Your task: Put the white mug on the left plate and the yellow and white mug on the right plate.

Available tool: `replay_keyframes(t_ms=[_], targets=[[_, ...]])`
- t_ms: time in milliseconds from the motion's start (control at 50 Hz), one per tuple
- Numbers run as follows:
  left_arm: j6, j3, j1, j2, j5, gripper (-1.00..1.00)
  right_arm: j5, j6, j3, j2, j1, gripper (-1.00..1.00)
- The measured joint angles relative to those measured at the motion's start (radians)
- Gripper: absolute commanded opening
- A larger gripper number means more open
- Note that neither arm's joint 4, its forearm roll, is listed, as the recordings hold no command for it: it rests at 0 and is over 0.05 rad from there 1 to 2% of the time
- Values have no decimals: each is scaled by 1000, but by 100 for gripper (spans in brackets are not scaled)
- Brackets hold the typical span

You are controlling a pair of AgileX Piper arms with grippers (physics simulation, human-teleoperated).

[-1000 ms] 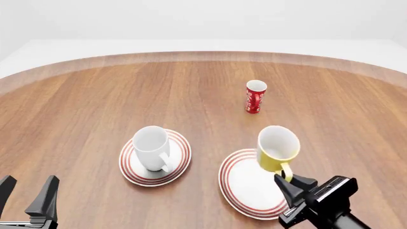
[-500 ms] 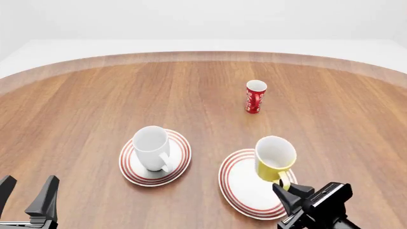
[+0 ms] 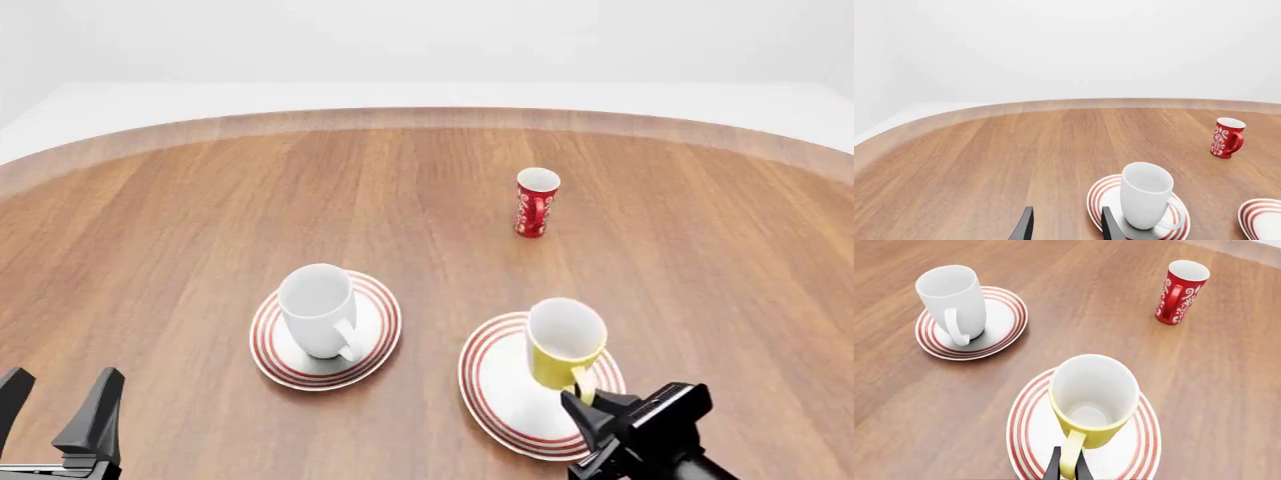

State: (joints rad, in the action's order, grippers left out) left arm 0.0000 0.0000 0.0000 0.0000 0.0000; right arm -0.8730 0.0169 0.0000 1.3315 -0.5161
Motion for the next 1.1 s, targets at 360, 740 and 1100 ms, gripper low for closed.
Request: replay_keyframes(t_ms=[360,740,1100], targets=[[0,0,0,0,0,100,-82,-12,0,123,12,-100],[0,0,0,0,0,100,-154,-18,0,219,16,-100],[0,0,0,0,0,100,-185,-30,0,265,18,100]])
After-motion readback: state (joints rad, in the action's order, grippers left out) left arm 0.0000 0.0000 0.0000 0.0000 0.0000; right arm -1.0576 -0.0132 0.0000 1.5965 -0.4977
